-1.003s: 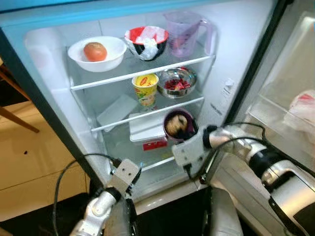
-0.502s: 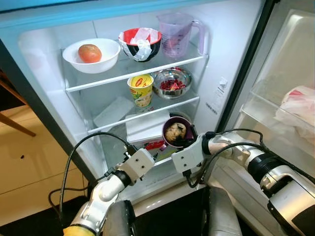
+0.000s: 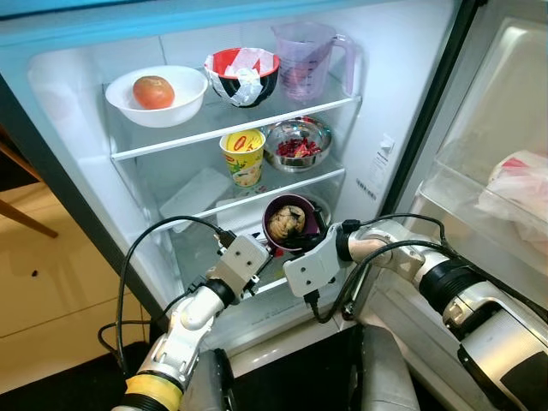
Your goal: Restocking fridge
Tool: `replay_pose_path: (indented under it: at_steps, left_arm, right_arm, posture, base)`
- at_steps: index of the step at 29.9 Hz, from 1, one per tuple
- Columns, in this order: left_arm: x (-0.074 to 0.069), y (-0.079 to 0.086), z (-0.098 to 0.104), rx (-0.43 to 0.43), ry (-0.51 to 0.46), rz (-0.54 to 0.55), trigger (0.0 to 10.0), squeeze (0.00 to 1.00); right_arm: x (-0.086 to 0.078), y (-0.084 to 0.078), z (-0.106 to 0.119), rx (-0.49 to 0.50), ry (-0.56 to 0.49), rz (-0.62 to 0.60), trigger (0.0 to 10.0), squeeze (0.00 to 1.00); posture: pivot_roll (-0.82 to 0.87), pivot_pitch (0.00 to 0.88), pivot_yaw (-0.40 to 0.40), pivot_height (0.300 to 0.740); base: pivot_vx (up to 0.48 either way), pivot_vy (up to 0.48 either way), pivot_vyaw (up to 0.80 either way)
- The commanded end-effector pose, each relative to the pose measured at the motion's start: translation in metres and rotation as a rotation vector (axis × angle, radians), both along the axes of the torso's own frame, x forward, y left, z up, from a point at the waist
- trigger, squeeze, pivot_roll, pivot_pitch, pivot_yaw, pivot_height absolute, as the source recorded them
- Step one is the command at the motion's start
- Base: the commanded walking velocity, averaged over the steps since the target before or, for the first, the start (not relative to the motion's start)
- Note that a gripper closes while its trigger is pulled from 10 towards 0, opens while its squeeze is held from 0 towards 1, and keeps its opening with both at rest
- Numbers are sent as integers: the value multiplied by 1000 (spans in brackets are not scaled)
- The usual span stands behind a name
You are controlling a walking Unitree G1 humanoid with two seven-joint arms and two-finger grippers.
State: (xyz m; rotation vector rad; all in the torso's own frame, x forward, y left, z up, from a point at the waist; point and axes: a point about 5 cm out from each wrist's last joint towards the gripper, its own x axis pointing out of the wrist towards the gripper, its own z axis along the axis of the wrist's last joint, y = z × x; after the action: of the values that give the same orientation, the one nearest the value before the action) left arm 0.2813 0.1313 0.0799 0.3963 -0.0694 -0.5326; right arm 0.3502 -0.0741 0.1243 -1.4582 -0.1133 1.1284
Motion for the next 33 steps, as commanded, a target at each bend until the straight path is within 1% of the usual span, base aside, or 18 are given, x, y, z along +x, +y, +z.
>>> replay_pose_path:
  at_steps: [1,3,4,5,6,7,8,9,13,19,24,25,26,27,28,29,31,33]
  left_arm:
    - [5,-7,11,-28,-32,-17,6392,0]
    - [5,-7,12,-29,-35,-18,6392,0]
    - [6,-7,13,-29,-38,-19,3843,0]
    - [6,-7,13,-29,-38,-19,3843,0]
    - [5,-6,14,-27,-42,-24,1333,0]
    - [4,-6,15,-25,-43,-28,1333,0]
    - [3,-6,15,-23,-44,-32,784,0]
    - [2,-6,15,-22,-44,-38,0,0]
    - [-4,-7,15,-23,-42,-53,0,0]
    - [-7,-8,15,-15,-44,-62,0,0]
    - [-7,-8,16,-21,-40,-55,0,0]
    - [-5,-8,16,-37,-31,-39,1176,0]
    - [-4,-7,16,-50,-23,-27,4902,0]
    - [-4,-8,16,-62,-12,-18,10000,0]
    - [-3,-8,15,-74,-2,-13,10000,0]
    - [-3,-9,15,-84,9,-10,10000,0]
    - [-3,-9,14,-94,20,-8,10000,0]
    - [-3,-11,13,-108,32,-5,10000,0]
  right_arm:
    - [-2,6,2,14,5,18,10000,0]
    - [-2,6,2,15,6,17,10000,0]
    - [-2,6,1,15,8,12,10000,0]
    - [-2,6,1,15,8,12,10000,0]
    - [-1,5,-1,14,13,4,10000,0]
    - [-1,5,-1,13,16,0,10000,0]
    - [-1,4,-2,12,20,-4,10000,0]
    - [-1,2,-4,10,25,-15,10000,0]
    - [1,-4,-11,-15,31,-44,10000,0]
    - [1,-4,-13,-15,42,-53,10000,0]
    - [1,-3,-14,-14,44,-56,10000,0]
    - [0,-4,-14,-16,46,-58,10000,0]
    - [0,-4,-15,-18,47,-59,10000,0]
    - [0,-4,-16,-18,55,-60,10000,0]
    - [-1,-5,-17,-14,79,-63,10000,282]
    - [-2,-6,-18,-8,98,-60,10000,1000]
    - [-3,-6,-19,-5,106,-58,10000,1000]
    - [-2,-6,-18,-4,84,-62,10000,1000]
  posture:
    - [-36,34,-35,421]
    - [-35,35,-35,421]
    - [-33,35,-36,421]
    - [-33,35,-36,421]
    - [-32,35,-35,421]
    - [-31,35,-35,421]
    - [-31,35,-35,421]
    - [-30,36,-35,421]
    - [-23,37,-36,421]
    - [-17,39,-36,421]
    - [-19,38,-33,421]
    - [-19,38,-33,421]
    - [-22,36,-34,421]
    - [-22,36,-34,421]
    - [-23,35,-34,421]
    - [-24,34,-35,421]
    - [-25,34,-35,421]
    - [-26,33,-35,421]
  base:
    - [0,0,0]
    - [0,0,0]
    - [0,0,0]
    - [0,0,0]
    - [0,0,0]
    - [0,0,0]
    - [0,0,0]
    - [0,0,0]
    - [0,0,0]
    - [0,0,0]
    - [0,0,0]
    - [0,0,0]
    - [0,0,0]
    - [0,0,0]
    - [0,0,0]
    - [0,0,0]
    - [0,0,0]
    - [0,0,0]
